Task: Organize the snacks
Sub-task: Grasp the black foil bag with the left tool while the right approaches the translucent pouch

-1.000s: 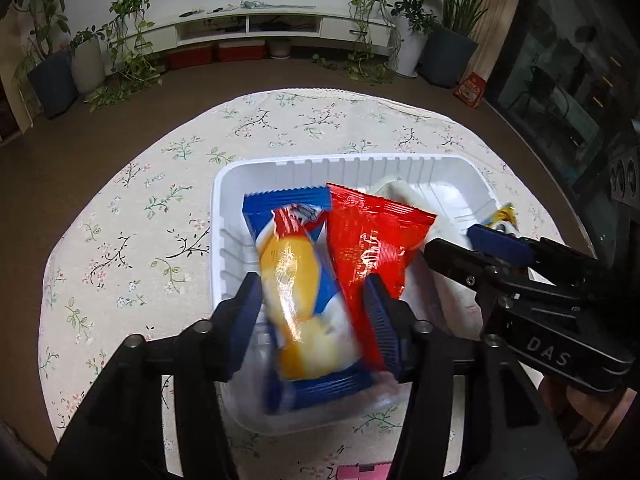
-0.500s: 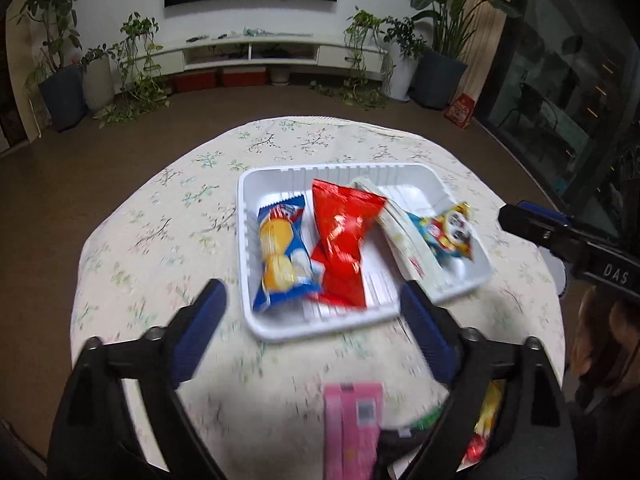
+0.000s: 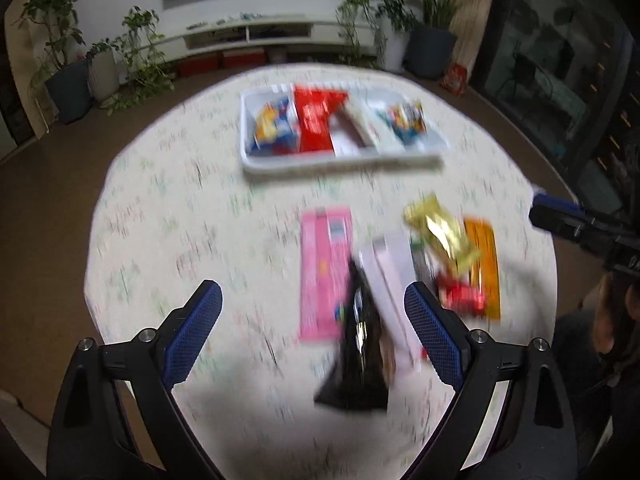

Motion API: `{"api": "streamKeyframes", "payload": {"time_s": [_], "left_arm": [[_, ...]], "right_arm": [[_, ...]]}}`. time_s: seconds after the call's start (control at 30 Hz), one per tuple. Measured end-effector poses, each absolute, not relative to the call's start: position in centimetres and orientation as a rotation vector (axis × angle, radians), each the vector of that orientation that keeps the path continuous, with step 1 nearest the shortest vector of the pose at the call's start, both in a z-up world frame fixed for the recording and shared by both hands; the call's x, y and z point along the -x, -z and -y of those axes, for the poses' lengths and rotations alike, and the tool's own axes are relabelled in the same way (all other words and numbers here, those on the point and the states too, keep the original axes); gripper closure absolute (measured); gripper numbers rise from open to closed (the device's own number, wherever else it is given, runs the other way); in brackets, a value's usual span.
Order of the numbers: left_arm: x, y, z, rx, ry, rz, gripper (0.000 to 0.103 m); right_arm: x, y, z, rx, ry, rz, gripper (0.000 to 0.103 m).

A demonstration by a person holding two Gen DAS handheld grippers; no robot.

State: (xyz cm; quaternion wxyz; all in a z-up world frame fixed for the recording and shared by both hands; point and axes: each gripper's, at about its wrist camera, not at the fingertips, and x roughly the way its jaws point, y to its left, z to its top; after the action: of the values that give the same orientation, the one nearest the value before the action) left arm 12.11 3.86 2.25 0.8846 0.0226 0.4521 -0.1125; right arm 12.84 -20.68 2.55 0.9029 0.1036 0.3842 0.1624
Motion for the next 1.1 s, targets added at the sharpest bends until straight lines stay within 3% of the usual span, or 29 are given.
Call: {"api": "streamKeyframes", "payload": {"time_s": [0.33, 0.4, 0.47, 0.73, 0.87, 1.1], "left_arm": [[-9.5, 1.2, -2.6, -0.119, 0.240, -0.965, 0.011], [-9.9, 1.2, -2.5, -0.121, 0.243, -0.969, 0.025], [-10.3, 1.5, -2.5, -0.107, 0.253, -0.980, 0.029], [-11.9, 2.0, -2.4, -0.104, 0.252, -1.000, 0.029], [-12.3, 2.4, -2.4, -0.091, 0.256, -1.009, 0.040], [-12.6, 2.7, -1.5, -0.082, 0.313, -1.010, 0.075]], "right_arm": [[-11.4, 0.0, 15.4, -0.279, -0.503, -0.864, 0.029], [-11.5, 0.4, 14.9, -0.281, -0.504, -0.878, 0.030], [-11.7, 0.9, 14.4, -0.274, -0.499, -0.895, 0.030], [-12.4, 2.7, 13.9, -0.280, -0.483, -0.946, 0.031], [-12.6, 2.9, 13.8, -0.274, -0.481, -0.952, 0.031], [-13.1, 3.4, 13.3, -0.270, -0.489, -0.966, 0.036]]}}
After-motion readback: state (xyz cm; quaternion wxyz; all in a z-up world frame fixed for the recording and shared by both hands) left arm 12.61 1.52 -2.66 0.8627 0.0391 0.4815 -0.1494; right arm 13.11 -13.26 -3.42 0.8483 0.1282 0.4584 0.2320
